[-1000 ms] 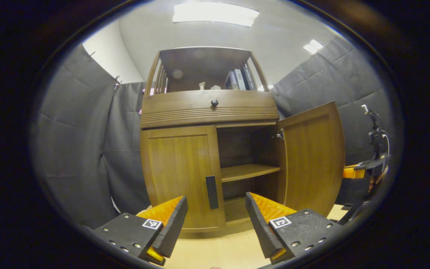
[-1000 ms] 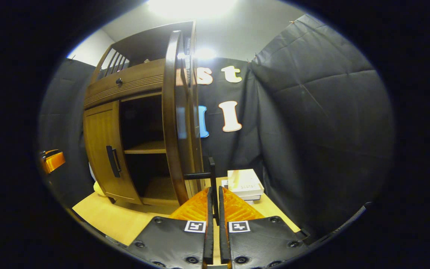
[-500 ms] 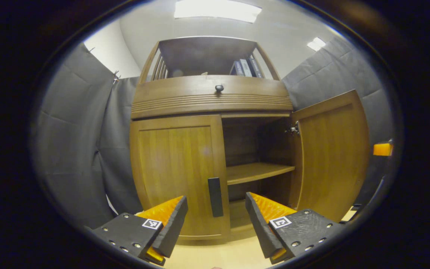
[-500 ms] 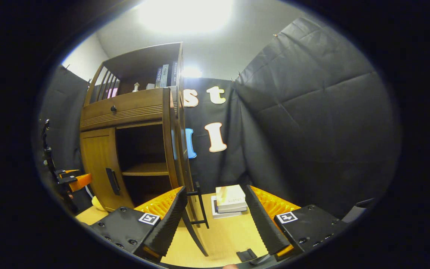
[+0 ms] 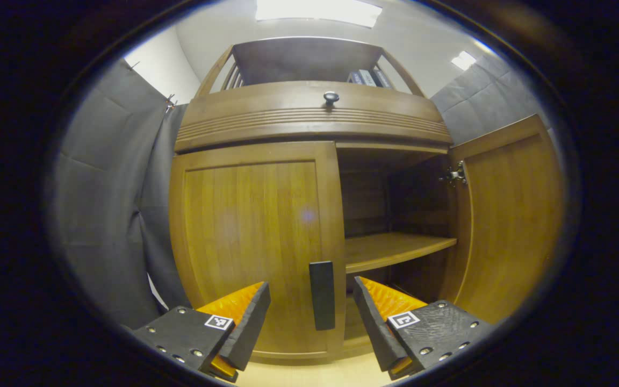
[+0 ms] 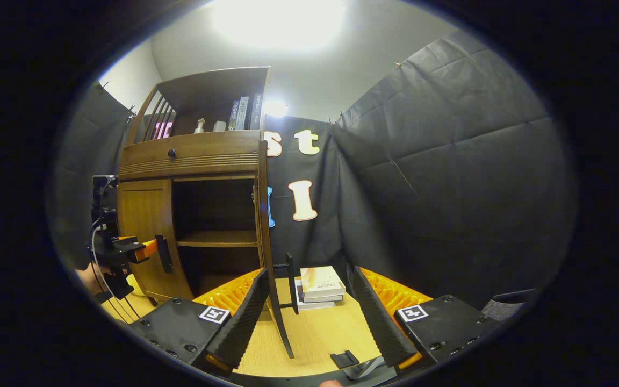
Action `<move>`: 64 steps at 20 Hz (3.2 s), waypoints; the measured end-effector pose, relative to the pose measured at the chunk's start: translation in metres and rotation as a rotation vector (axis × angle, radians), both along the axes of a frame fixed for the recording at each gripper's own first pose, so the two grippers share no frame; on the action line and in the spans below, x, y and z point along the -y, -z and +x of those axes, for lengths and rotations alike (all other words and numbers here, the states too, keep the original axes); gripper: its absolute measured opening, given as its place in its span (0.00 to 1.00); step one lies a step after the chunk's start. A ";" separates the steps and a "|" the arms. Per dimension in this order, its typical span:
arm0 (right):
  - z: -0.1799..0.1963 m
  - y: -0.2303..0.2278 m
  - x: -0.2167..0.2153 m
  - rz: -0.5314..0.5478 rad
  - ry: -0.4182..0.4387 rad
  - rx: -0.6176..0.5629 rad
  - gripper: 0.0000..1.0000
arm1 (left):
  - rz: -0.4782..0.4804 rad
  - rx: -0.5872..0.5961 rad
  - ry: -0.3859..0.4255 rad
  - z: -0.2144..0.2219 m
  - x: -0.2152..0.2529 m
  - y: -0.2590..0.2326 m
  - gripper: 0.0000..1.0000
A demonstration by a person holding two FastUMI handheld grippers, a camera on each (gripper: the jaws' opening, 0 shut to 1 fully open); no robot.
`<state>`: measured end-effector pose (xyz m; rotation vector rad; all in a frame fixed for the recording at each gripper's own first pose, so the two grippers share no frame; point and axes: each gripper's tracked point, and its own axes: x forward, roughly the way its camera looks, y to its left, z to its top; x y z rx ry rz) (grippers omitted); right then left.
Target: Open the right door of the double-door shoe cabinet with the right hand, and open the left door with the left hand.
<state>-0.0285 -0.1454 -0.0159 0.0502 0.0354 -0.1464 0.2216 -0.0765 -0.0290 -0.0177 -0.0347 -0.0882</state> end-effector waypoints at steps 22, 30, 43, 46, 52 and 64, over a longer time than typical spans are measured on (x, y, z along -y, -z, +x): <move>0.003 0.032 -0.041 -0.042 -0.081 -0.081 0.98 | -0.020 -0.107 0.063 0.059 0.018 0.047 0.17; 0.026 0.039 -0.072 -0.021 -0.170 -0.073 0.98 | -0.022 -0.108 0.128 0.008 0.004 0.043 0.16; 0.041 0.036 -0.107 -0.005 -0.244 -0.061 0.98 | -0.029 -0.121 0.137 -0.066 -0.042 0.042 0.12; 0.042 0.035 -0.119 -0.006 -0.265 -0.060 0.98 | -0.028 -0.121 0.132 -0.078 -0.053 0.042 0.12; 0.041 0.036 -0.139 -0.006 -0.297 -0.063 0.98 | -0.026 -0.128 0.106 -0.101 -0.082 0.044 0.13; 0.035 0.035 -0.185 -0.004 -0.386 -0.058 0.98 | 0.009 -0.143 0.017 -0.140 -0.150 0.046 0.11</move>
